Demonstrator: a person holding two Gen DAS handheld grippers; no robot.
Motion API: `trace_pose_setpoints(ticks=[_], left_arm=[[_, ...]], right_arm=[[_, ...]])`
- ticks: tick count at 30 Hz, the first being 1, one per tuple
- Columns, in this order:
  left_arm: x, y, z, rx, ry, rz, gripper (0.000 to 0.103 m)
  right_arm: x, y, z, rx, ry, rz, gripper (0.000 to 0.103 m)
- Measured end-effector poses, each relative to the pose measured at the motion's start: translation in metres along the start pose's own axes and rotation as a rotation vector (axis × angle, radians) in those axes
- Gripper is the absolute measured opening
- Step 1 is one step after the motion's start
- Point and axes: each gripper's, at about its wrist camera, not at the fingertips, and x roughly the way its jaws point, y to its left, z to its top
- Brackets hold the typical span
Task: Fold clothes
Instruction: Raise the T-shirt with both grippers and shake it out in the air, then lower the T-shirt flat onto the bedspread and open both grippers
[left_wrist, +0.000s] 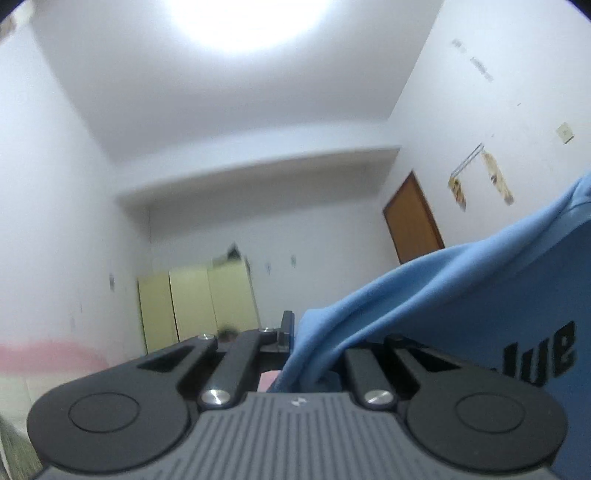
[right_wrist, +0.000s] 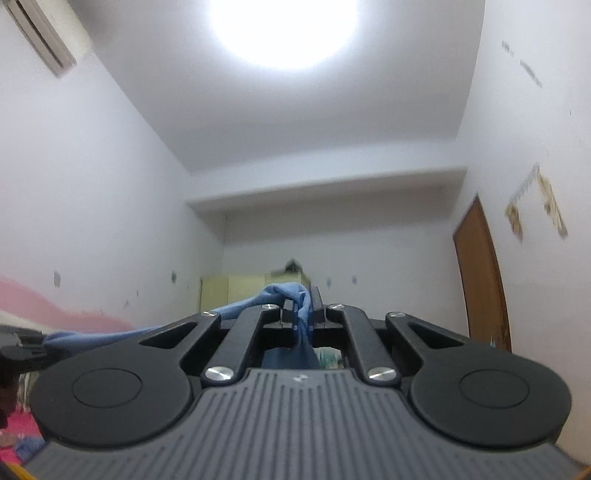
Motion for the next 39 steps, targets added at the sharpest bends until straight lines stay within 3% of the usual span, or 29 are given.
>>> trace_pose_setpoints(ticks=[5, 9, 13, 20, 25, 31, 39], left_arm=[[-0.017, -0.012, 0.034, 0.074, -0.090, 0.010, 0.007], [-0.020, -0.019, 0.045, 0.066, -0.096, -0.005, 0.009], [-0.005, -0.026, 0.038, 0.069, -0.070, -0.018, 0.010], [0.059, -0.033, 0.003, 0.066, 0.048, -0.055, 0.010], [0.115, -0.041, -0.048, 0.059, 0.191, -0.095, 0.010], [0.209, -0.053, -0.153, 0.026, 0.478, -0.160, 0.011], [0.292, -0.062, -0.320, 0.003, 0.789, -0.186, 0.015]], right_arm=[[-0.005, -0.005, 0.025, -0.009, -0.095, 0.008, 0.003], [-0.002, -0.012, 0.031, -0.009, -0.140, 0.011, 0.003], [0.013, -0.021, 0.022, 0.005, -0.134, 0.006, 0.003], [0.056, -0.044, -0.019, 0.041, -0.039, -0.023, 0.003], [0.105, -0.058, -0.065, 0.050, 0.068, -0.043, 0.003], [0.179, -0.081, -0.156, 0.084, 0.268, -0.070, 0.003], [0.263, -0.089, -0.332, 0.096, 0.614, -0.111, 0.003]])
